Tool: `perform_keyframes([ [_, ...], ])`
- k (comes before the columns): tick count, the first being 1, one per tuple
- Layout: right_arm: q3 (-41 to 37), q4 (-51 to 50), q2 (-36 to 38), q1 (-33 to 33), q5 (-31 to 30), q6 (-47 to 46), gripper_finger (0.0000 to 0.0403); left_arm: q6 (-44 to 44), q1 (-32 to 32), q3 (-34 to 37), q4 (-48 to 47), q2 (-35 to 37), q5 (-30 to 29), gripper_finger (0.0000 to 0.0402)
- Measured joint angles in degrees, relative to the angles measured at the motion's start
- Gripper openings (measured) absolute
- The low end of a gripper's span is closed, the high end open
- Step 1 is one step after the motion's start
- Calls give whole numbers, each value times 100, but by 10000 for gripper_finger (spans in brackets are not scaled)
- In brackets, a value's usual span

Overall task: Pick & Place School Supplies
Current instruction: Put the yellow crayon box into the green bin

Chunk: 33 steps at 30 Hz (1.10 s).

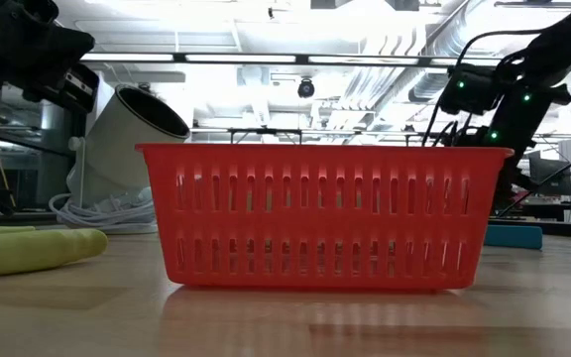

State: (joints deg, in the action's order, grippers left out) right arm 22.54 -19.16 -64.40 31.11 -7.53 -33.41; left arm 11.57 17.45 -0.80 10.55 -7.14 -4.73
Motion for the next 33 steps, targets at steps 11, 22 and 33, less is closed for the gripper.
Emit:
perform_keyframes([
  [11,5,195,-468,2,528,-307,131,0,-2,0,1,0,0,1],
  [22,5,184,-477,-510,1303,-726,129,0,0,0,2,0,0,1],
  [33,5,121,-477,-956,1328,-1158,123,2,-1,0,0,0,0,1],
])
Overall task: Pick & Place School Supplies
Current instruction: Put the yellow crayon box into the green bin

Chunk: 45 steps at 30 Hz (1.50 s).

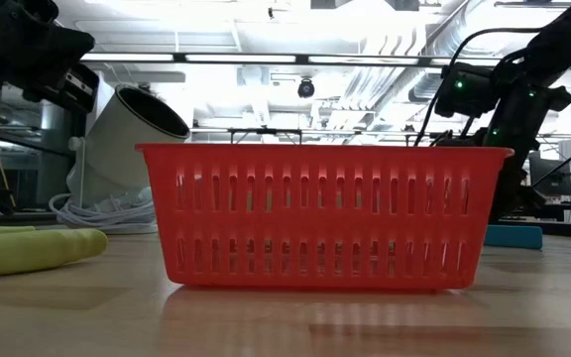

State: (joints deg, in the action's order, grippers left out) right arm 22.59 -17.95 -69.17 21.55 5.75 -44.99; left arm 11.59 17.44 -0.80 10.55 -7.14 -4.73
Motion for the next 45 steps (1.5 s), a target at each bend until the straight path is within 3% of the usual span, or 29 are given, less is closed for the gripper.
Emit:
perform_keyframes([
  [16,0,-586,4,137,-225,-117,123,2,1,0,0,0,0,1],
  [37,-31,-494,1031,132,639,-9,123,1,-1,0,0,2,0,1],
  [45,-26,-608,1147,132,59,38,123,36,-1,0,0,0,0,1],
])
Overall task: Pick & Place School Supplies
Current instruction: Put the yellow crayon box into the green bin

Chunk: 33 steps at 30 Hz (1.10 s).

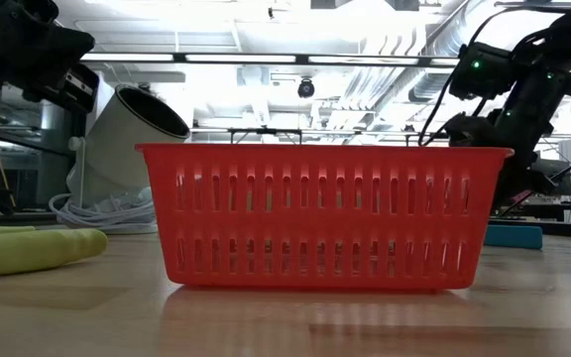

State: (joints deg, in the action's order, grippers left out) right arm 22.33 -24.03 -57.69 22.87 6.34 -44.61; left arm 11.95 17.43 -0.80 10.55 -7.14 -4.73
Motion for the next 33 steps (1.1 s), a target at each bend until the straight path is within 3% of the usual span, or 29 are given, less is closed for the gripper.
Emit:
perform_keyframes([
  [5,2,2,2,0,-66,90,123,534,0,0,0,0,0,1],
  [22,13,48,4,0,-191,156,123,59,19,-165,-10,-93,27,1],
  [26,13,47,4,0,-191,157,123,-119,167,-388,42,-453,115,1],
  [33,13,46,6,0,-257,297,123,-15,514,-936,335,-1960,-654,1],
])
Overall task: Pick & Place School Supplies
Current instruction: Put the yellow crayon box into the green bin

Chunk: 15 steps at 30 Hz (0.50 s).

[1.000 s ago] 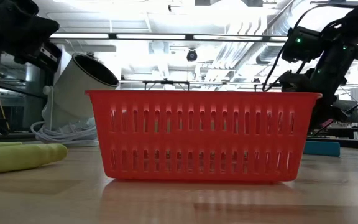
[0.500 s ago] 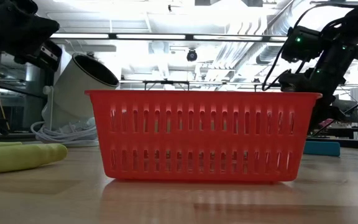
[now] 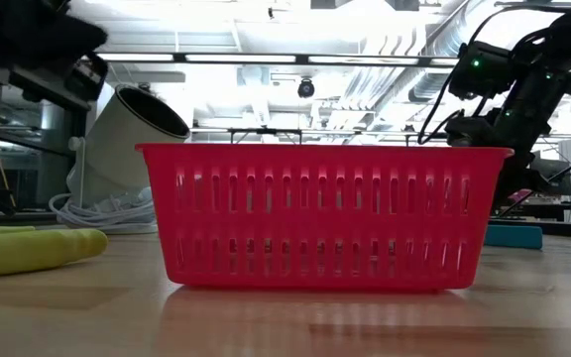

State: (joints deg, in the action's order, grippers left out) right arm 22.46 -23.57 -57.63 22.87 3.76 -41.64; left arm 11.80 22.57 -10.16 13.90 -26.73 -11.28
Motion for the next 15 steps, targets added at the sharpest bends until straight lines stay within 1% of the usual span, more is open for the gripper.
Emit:
perform_keyframes([
  [3,2,-2,0,2,-88,121,123,-87,114,-411,370,-905,-294,1],
  [9,8,-91,0,2,-89,141,123,-103,178,-1532,417,-2668,-1028,1],
  [12,9,-412,0,2,-156,141,123,-102,63,-2065,414,-3373,-1055,1],
  [15,9,-766,0,2,-276,141,123,-100,-53,-2534,403,-3868,-1056,1],
])
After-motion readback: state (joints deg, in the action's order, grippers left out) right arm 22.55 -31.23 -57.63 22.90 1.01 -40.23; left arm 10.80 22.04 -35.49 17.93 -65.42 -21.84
